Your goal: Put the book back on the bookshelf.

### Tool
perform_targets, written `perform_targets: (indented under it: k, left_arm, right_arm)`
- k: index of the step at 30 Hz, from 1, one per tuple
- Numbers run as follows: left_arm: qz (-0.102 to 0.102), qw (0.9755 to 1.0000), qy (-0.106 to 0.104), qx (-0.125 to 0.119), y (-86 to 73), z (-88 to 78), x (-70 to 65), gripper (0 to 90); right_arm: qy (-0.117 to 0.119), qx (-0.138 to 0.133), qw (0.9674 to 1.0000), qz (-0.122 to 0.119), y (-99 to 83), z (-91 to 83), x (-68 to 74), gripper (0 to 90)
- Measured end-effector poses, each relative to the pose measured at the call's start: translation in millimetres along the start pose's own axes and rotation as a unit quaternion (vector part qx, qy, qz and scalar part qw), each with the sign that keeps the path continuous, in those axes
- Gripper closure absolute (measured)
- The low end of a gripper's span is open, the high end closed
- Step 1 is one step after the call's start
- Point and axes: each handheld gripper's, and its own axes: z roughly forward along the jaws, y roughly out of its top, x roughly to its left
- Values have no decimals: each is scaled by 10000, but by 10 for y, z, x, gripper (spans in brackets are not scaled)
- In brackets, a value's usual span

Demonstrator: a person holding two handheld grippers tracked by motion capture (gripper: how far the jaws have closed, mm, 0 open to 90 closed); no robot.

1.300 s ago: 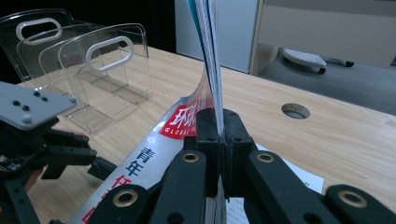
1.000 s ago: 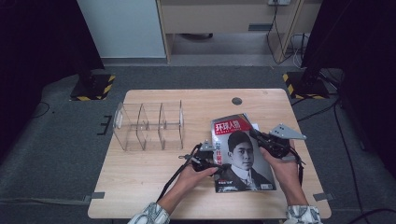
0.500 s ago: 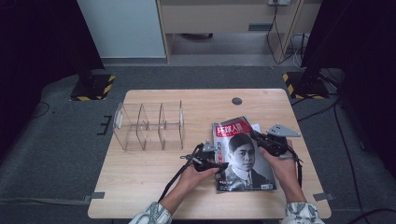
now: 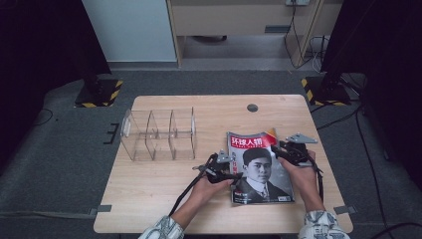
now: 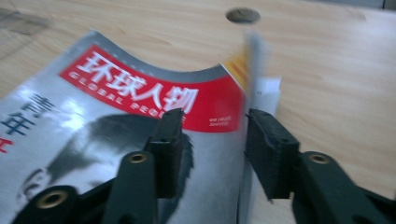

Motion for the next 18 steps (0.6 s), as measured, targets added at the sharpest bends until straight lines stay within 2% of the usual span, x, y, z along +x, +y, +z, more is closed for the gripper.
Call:
perform_targets:
  k: [2, 3, 5, 7, 9, 10, 11, 14, 15, 18]
  left_arm:
    - [-4, 10000, -1, -1, 0, 0, 0, 369]
    - [-5, 10000, 0, -1, 0, 0, 0, 369]
    - [-18, 10000, -4, -4, 0, 0, 1, 369]
    - [-33, 10000, -4, -7, 0, 0, 2, 370]
    - [-51, 10000, 0, -15, -1, -1, 2, 372]
    - [-57, 10000, -1, -18, -2, -1, 2, 373]
    - [-73, 10000, -18, -16, -1, -3, 5, 373]
    - [-57, 10000, -36, -10, -4, -6, 4, 373]
    - [-47, 10000, -54, -5, -6, -9, 4, 374]
    - [-140, 9998, -128, -5, -13, -20, 4, 377]
  right_arm:
    - [-60, 207, 9996, 159, -32, 19, -54, 377]
    - [-60, 207, 9996, 159, -32, 19, -54, 377]
    - [-21, 490, 9986, 194, -71, 62, -74, 308]
    - [46, 709, 9974, 130, -107, 116, -54, 271]
    - [115, 775, 9969, 19, -138, 165, -12, 256]
    - [75, 863, 9962, -76, -151, 196, 6, 242]
    - [26, 895, 9959, -156, -163, 219, 25, 237]
    - [25, 886, 9959, -152, -167, 215, 28, 244]
    - [-10, 785, 9967, -218, -192, 206, 44, 260]
    - [5, 752, 9970, -203, -217, 178, 65, 279]
